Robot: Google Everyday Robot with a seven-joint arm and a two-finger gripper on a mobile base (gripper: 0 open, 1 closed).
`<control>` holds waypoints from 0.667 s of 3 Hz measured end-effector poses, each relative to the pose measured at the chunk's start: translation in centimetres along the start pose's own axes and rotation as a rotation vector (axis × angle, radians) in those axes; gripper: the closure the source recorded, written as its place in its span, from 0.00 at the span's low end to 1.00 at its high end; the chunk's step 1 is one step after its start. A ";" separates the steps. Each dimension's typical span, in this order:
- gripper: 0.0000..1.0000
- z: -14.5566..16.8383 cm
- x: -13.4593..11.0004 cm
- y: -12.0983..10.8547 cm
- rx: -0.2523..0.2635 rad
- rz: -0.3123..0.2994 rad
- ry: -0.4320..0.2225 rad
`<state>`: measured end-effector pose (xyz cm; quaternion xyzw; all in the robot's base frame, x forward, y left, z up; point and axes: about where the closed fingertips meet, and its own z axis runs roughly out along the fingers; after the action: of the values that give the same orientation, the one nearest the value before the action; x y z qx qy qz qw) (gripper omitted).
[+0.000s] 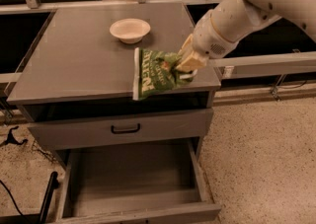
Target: Pick green jalapeno chip bag from middle drawer and place on counter
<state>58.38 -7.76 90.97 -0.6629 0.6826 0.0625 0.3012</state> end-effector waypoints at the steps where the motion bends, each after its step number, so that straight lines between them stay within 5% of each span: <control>1: 1.00 0.4 -1.4 -6.5 0.083 0.011 -0.059; 2: 1.00 0.4 -1.4 -6.5 0.083 0.011 -0.059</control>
Offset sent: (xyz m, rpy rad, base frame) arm 0.0541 0.0056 0.0157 0.0508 -0.0557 -0.0273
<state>64.59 -7.13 93.39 -0.6439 0.6791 0.0552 0.3481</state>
